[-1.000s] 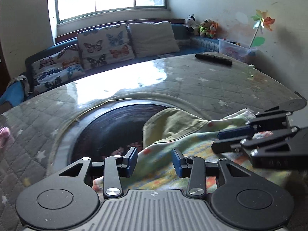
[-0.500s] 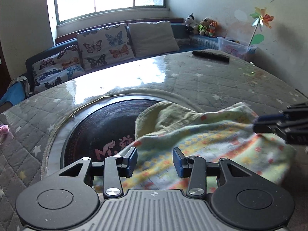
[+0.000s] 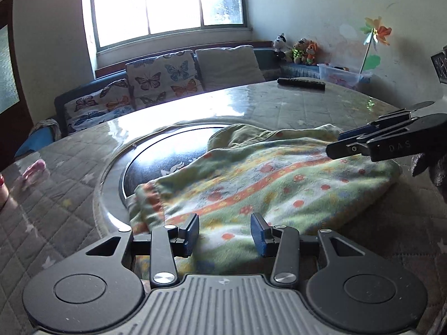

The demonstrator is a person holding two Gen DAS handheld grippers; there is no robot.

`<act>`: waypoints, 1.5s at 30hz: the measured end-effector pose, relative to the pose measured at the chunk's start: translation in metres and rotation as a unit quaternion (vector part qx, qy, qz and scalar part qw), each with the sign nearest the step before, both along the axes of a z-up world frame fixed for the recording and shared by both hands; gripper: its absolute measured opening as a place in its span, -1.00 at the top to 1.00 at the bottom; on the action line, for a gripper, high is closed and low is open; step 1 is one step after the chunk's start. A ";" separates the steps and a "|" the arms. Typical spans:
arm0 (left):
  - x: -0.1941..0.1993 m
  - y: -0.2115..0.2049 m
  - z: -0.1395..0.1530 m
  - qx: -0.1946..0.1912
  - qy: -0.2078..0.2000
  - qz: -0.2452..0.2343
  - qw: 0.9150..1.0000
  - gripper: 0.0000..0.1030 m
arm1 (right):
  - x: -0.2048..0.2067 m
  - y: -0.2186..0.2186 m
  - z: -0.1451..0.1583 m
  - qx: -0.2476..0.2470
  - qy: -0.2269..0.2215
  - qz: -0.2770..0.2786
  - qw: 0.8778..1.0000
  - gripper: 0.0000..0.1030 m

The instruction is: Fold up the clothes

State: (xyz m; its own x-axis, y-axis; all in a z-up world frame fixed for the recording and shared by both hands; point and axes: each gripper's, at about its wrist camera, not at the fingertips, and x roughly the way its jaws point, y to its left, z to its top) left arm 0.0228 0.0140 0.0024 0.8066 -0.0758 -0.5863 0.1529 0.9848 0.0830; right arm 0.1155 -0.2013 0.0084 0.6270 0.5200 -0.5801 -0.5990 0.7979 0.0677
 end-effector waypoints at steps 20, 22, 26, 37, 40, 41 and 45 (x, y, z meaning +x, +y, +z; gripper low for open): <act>-0.021 0.019 -0.007 -0.026 0.004 0.031 0.999 0.07 | -0.046 0.029 -0.015 -0.014 0.005 0.088 0.996 0.14; -0.022 0.020 -0.007 -0.029 0.003 0.032 0.999 0.07 | -0.047 0.022 -0.012 -0.012 0.005 0.079 0.997 0.14; -0.022 0.020 -0.008 -0.028 0.003 0.032 0.999 0.07 | -0.046 0.004 -0.012 -0.010 0.015 0.050 0.999 0.14; -0.021 0.021 -0.007 -0.032 0.006 0.031 0.999 0.06 | -0.042 -0.039 -0.012 -0.015 0.024 -0.004 1.000 0.19; -0.018 0.023 -0.004 -0.036 0.012 0.032 0.999 0.06 | -0.038 -0.040 -0.003 -0.010 0.014 -0.009 1.000 0.18; -0.017 0.023 -0.003 -0.039 0.014 0.032 0.999 0.05 | -0.037 -0.040 -0.002 -0.008 0.012 -0.010 1.000 0.17; -0.010 0.029 0.005 -0.056 0.015 0.036 0.998 0.05 | -0.019 -0.038 -0.007 -0.003 0.018 -0.022 1.000 0.15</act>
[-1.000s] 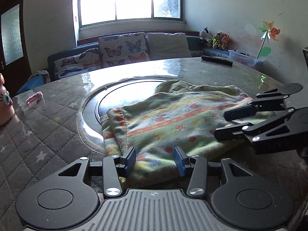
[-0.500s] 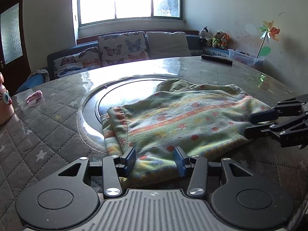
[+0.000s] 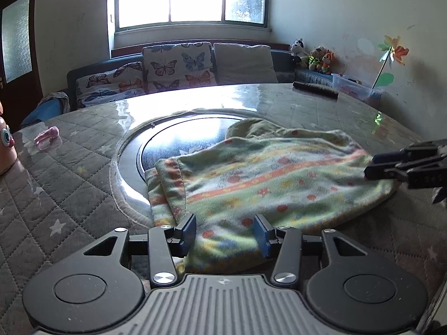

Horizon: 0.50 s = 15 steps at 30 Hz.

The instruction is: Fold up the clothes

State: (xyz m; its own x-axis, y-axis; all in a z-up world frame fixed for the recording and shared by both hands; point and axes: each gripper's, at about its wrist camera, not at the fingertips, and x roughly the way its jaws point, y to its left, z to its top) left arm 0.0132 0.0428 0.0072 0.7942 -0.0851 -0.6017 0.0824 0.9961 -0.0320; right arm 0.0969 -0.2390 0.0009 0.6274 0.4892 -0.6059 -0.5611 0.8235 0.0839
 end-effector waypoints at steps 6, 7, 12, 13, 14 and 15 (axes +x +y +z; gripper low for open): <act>0.027 0.011 0.004 -0.013 0.018 0.011 1.000 -0.07 | 0.013 0.005 -0.003 0.005 0.014 0.002 1.000 -0.06; 0.033 0.013 0.004 -0.014 0.023 0.012 1.000 -0.09 | 0.015 0.006 -0.001 0.004 0.011 0.002 1.000 -0.08; 0.063 0.011 0.009 0.001 0.029 0.019 0.999 -0.41 | 0.037 0.012 0.003 0.007 0.016 -0.006 1.000 -0.19; 0.069 0.009 0.010 0.005 0.027 0.017 0.999 -0.44 | 0.042 0.013 0.002 0.007 0.016 -0.009 1.000 -0.19; 0.074 0.007 0.012 0.009 0.025 0.013 1.000 -0.45 | 0.048 0.015 0.002 0.010 0.019 -0.009 1.000 -0.19; 0.079 0.004 0.013 0.013 0.023 0.010 1.000 -0.45 | 0.053 0.016 0.002 0.013 0.023 -0.009 1.000 -0.19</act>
